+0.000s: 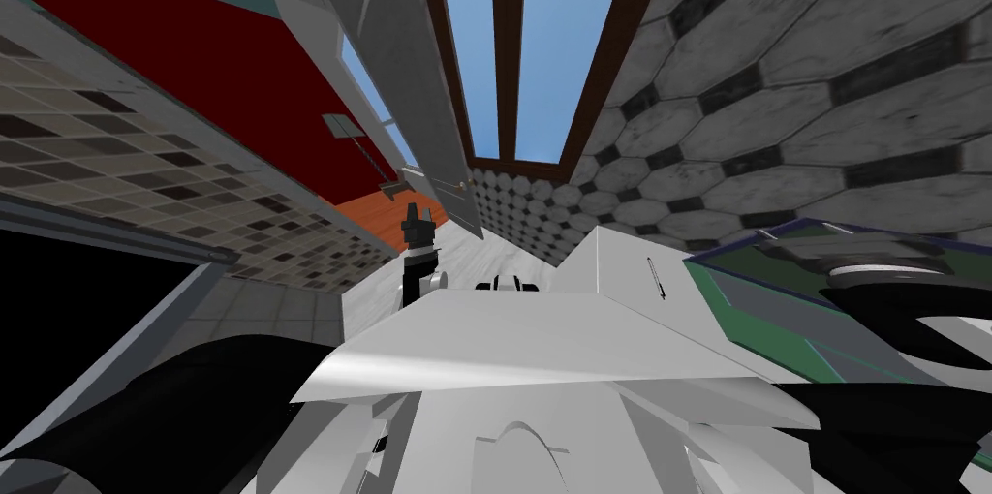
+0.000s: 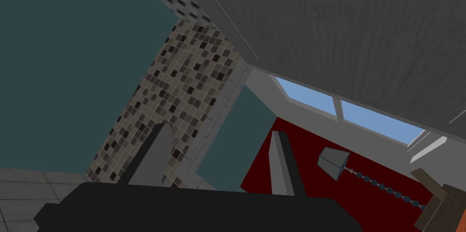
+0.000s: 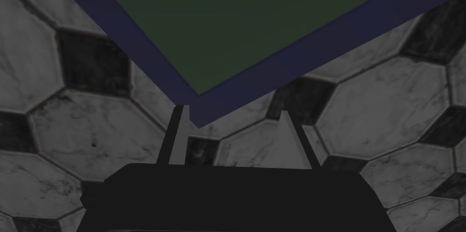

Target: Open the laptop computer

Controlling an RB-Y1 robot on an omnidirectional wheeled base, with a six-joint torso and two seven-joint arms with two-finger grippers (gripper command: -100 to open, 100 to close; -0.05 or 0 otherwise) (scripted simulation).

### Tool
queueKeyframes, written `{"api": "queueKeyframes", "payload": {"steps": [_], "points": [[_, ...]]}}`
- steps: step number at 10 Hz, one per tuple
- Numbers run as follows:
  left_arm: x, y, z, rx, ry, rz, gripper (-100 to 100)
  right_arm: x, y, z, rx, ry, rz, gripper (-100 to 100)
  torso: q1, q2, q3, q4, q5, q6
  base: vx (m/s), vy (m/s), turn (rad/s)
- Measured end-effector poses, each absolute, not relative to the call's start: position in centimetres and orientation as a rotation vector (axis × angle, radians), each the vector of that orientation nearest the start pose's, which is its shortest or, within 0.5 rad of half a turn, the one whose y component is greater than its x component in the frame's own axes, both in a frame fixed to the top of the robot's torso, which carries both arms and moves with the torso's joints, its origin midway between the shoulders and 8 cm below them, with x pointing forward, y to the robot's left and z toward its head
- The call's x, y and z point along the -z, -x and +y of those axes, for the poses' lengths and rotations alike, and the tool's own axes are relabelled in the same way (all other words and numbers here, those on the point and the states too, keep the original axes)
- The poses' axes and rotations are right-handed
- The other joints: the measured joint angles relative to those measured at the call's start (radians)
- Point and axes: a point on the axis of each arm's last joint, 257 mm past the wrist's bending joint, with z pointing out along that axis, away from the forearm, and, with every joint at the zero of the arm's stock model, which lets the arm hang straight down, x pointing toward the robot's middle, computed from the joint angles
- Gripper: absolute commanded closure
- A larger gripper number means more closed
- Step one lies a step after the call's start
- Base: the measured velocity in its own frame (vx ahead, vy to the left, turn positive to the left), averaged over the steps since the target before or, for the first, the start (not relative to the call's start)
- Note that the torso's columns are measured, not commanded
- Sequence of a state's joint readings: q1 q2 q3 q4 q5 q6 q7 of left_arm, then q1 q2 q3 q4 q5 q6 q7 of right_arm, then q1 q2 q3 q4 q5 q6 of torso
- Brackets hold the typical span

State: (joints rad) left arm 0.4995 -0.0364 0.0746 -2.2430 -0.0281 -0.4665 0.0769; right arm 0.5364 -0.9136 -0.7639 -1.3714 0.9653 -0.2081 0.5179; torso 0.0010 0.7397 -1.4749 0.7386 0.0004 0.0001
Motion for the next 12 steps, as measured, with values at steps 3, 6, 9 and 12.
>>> {"api": "queueKeyframes", "payload": {"steps": [3, 6, 9, 12], "points": [[-0.2, -35.1, 30.9, 1.263, 0.746, 0.617, 0, 10.7, -26.2, -81.0, 1.124, 0.127, 1.804, 100, -0.005, -0.006, -0.003, -0.002, -0.003, -0.001, -0.14, -0.042, 0.305], [-0.2, -35.1, 30.9, 1.263, 0.746, 0.616, 0, 14.9, -23.7, -82.9, 1.096, -0.025, 1.881, 100, -0.006, -0.001, 0.0, -0.001, -0.004, -0.002, -0.166, -0.029, 0.339], [-0.2, -35.1, 30.9, 1.262, 0.746, 0.617, 0, 18.6, -21.7, -84.0, 1.099, -0.136, 1.949, 100, -0.005, -0.01, -0.006, -0.003, -0.003, 0.0, -0.002, -0.006, 0.037], [-0.2, -35.1, 30.9, 1.263, 0.746, 0.616, 0, 21.9, -18.4, -84.8, 1.104, -0.247, 2.018, 100, 0.0, 0.009, 0.006, 0.003, 0.0, 0.0, -0.175, -0.016, 0.387]]}}
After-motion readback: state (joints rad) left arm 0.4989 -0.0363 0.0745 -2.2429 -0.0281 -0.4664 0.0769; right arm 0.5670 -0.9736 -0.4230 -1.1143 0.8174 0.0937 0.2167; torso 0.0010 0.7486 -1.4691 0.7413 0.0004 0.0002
